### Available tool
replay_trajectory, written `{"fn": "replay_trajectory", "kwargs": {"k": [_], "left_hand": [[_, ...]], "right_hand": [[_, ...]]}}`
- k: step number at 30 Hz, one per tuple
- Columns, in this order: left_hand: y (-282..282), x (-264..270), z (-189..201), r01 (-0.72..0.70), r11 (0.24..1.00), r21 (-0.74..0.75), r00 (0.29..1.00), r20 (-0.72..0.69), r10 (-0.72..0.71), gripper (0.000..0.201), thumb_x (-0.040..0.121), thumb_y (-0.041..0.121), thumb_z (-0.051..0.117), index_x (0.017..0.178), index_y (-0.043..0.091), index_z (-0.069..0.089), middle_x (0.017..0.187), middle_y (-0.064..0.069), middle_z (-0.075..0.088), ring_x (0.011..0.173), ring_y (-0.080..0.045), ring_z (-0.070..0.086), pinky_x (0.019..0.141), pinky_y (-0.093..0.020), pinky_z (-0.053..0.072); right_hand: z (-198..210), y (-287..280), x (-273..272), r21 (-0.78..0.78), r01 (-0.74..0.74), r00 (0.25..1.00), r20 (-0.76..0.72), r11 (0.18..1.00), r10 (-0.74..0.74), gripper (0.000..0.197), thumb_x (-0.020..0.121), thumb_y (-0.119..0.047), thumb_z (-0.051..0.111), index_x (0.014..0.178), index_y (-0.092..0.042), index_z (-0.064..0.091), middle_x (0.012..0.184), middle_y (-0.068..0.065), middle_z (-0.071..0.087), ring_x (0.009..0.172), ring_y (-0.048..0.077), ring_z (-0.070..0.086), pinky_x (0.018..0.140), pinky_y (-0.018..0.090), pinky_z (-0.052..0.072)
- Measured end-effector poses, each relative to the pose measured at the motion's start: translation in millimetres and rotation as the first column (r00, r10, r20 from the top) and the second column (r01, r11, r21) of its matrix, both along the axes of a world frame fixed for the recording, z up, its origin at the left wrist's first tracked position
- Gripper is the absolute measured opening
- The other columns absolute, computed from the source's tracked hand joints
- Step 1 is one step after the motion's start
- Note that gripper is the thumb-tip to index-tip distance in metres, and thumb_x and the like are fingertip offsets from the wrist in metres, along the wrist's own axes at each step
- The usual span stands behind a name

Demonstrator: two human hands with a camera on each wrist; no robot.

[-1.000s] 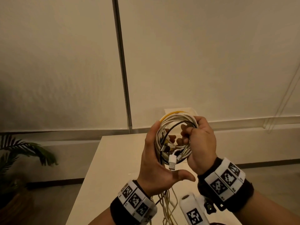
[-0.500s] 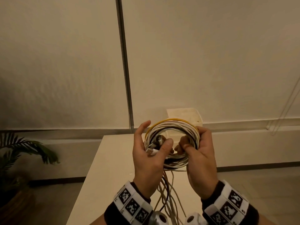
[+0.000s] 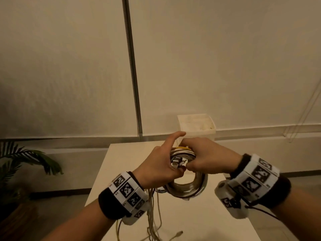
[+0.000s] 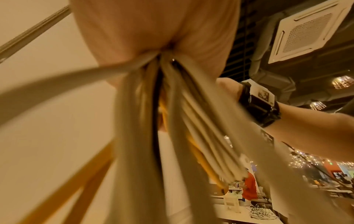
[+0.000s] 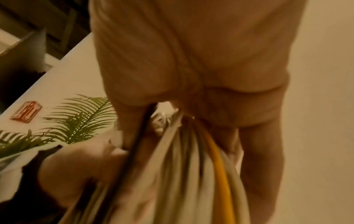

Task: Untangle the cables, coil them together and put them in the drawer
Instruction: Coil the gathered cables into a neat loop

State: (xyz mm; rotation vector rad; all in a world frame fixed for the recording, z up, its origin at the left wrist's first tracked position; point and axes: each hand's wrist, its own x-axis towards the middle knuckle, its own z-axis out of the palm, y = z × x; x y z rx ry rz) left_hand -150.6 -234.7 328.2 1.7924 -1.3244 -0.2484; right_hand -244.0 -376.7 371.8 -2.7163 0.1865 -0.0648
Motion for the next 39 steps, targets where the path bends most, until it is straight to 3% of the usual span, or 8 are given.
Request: {"fn": "replay_trajectory", "kwargs": {"k": [5,9,14,22,25,34,37,39], "left_hand": [[4,4,8,-0.010,0.996,0.087,0.996,-0.090,0.018,0.098,0.067,0.021,0.085,0.142,0.046,0.027,0.108,0.005,0.063,0.096,-0.008,0.066,0.088,-0.034,0.057],[13,6,11,-0.073,0.997,-0.028,0.979,-0.194,0.066,0.095,0.063,0.028,0.091,0.137,0.048,0.034,0.116,0.007,0.059,0.098,-0.003,0.066,0.089,-0.026,0.056],[19,1,12,-0.076,0.996,-0.049,0.986,-0.151,0.067,0.093,0.063,0.036,0.088,0.137,0.049,0.033,0.118,0.010,0.057,0.094,-0.005,0.068,0.088,-0.029,0.057],[30,2,16,-0.041,0.996,0.081,0.999,-0.033,0.043,0.111,0.053,0.046,0.090,0.140,0.056,0.022,0.126,0.019,0.052,0.103,-0.003,0.064,0.090,-0.027,0.056],[40,11,11,0.025,0.992,0.120,0.981,-0.192,-0.001,0.114,0.051,0.038,0.092,0.140,0.057,0.022,0.123,0.006,0.063,0.103,-0.013,0.068,0.094,-0.035,0.054],[25,-18,-15,-0.199,0.977,-0.078,0.860,-0.492,0.136,0.033,0.081,0.005,0.076,0.110,0.013,0.063,0.089,-0.012,0.073,0.074,-0.026,0.074,0.073,-0.039,0.062],[23,-19,-15,-0.192,0.977,-0.090,0.878,-0.461,0.130,0.025,0.086,0.004,0.069,0.108,0.011,0.062,0.081,-0.010,0.070,0.064,-0.023,0.069,0.067,-0.038,0.061],[23,-12,-13,-0.181,0.981,-0.068,0.910,-0.391,0.141,0.022,0.087,0.004,0.066,0.107,0.010,0.060,0.080,-0.012,0.067,0.060,-0.022,0.066,0.063,-0.039,0.060]], "right_hand": [[-19,7,0,0.237,0.078,0.983,0.143,0.968,-0.114,0.014,0.076,-0.001,0.056,0.086,-0.011,0.057,0.085,0.008,0.063,0.069,0.028,0.062,0.058,0.043,0.055],[-25,14,-6,0.655,0.046,0.934,0.240,0.754,-0.265,0.020,0.074,0.011,0.051,0.078,-0.008,0.056,0.071,0.016,0.058,0.041,0.032,0.052,0.041,0.032,0.046],[-40,18,-4,0.700,0.050,0.887,0.296,0.712,-0.354,0.018,0.074,0.011,0.052,0.076,-0.007,0.057,0.063,0.016,0.054,0.041,0.022,0.047,0.042,0.035,0.044],[-59,30,-10,0.879,-0.031,0.807,0.303,0.477,-0.507,0.017,0.075,0.019,0.043,0.083,0.006,0.052,0.057,0.017,0.046,0.043,0.024,0.039,0.040,0.028,0.037],[-61,28,-12,0.932,-0.076,0.780,0.277,0.354,-0.561,0.023,0.078,0.019,0.041,0.079,0.002,0.055,0.052,0.011,0.038,0.043,0.021,0.032,0.044,0.029,0.034],[-73,38,-9,0.935,-0.138,0.693,0.327,0.327,-0.643,0.026,0.082,0.017,0.039,0.082,-0.002,0.056,0.053,0.010,0.041,0.045,0.022,0.036,0.041,0.028,0.040],[-78,27,-14,0.899,-0.129,0.786,0.350,0.418,-0.510,0.032,0.080,0.016,0.045,0.096,-0.007,0.061,0.066,0.011,0.058,0.057,0.030,0.051,0.051,0.037,0.053],[-73,8,-23,0.806,-0.097,0.922,0.293,0.583,-0.251,0.044,0.078,-0.001,0.063,0.113,-0.026,0.058,0.096,0.001,0.068,0.086,0.026,0.064,0.072,0.038,0.059]]}}
